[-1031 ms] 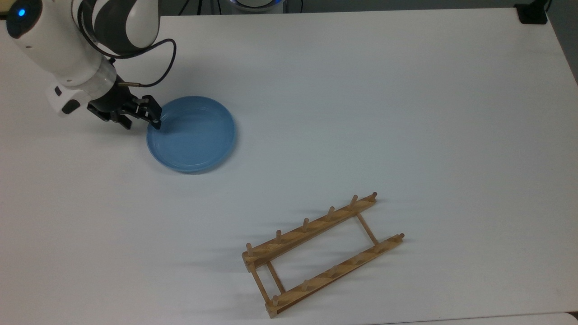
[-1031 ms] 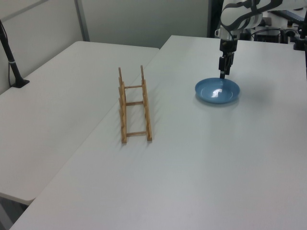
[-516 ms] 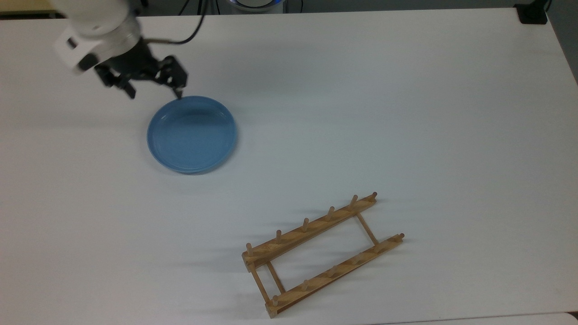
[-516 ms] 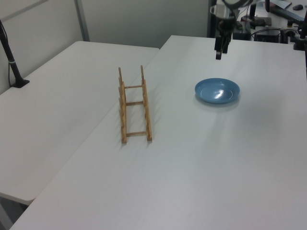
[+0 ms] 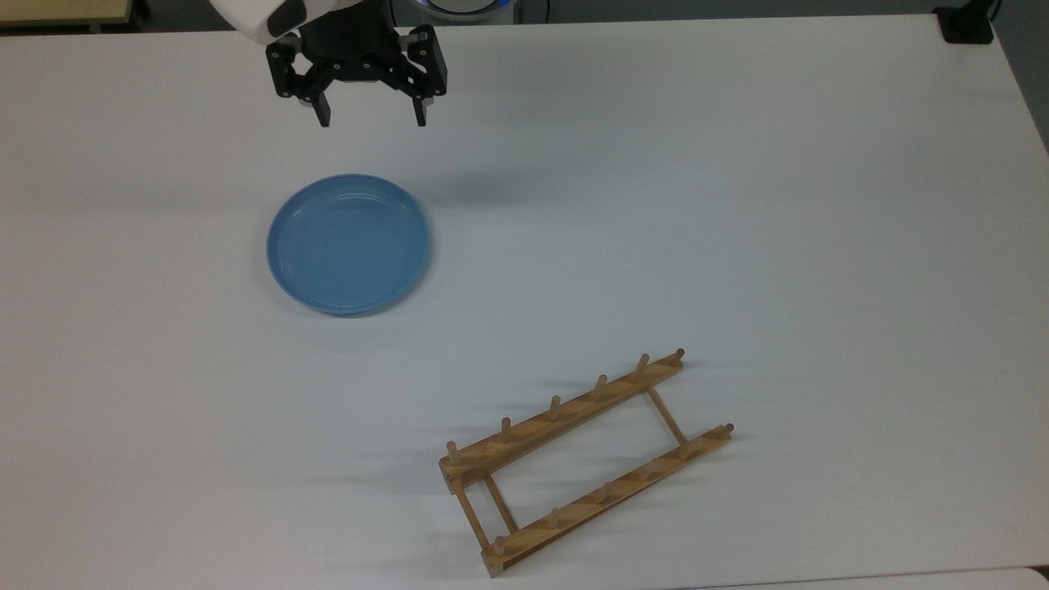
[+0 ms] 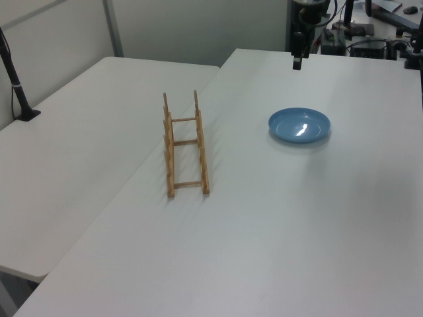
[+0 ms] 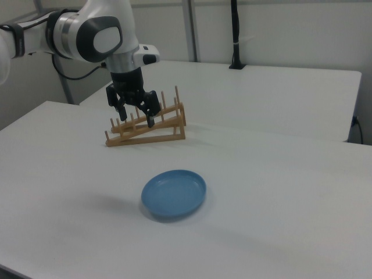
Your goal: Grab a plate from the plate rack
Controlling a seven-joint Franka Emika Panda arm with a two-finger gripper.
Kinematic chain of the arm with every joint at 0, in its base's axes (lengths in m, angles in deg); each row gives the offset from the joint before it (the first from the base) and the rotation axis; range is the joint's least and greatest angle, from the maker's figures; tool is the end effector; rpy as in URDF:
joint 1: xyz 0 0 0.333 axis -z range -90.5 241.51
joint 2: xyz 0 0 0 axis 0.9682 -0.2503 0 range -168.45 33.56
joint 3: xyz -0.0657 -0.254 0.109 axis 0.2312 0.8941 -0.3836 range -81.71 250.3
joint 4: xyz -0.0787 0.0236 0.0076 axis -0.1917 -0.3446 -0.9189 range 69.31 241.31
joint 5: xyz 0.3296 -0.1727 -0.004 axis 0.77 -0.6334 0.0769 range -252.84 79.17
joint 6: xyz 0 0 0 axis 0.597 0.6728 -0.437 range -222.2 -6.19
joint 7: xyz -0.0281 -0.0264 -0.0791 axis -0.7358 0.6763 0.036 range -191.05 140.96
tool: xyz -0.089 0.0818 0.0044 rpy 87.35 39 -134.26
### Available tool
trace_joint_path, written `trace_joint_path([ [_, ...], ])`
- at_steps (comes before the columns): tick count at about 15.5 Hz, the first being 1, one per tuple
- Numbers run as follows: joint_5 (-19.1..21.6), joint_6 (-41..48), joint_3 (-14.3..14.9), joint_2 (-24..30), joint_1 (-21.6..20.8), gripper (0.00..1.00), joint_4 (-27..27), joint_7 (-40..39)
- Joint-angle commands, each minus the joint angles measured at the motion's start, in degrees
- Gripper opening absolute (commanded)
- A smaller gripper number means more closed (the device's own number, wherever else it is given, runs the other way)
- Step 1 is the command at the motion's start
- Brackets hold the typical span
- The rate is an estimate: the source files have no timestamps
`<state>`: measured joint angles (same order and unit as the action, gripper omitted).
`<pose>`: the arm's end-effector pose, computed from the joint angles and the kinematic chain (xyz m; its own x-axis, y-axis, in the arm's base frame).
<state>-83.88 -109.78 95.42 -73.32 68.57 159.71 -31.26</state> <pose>0.5745 -0.0329 0.5073 0.9986 0.0262 0.0451 0.0274 -0.9993 -0.0262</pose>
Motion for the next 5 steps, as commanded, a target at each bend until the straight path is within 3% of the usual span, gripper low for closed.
trace_joint_path([
  [1,-0.94,0.28,0.65,1.04,-1.24,1.00,2.01,0.77],
  [5,-1.02,0.19,0.65,0.95,-1.33,1.00,2.10,0.86],
])
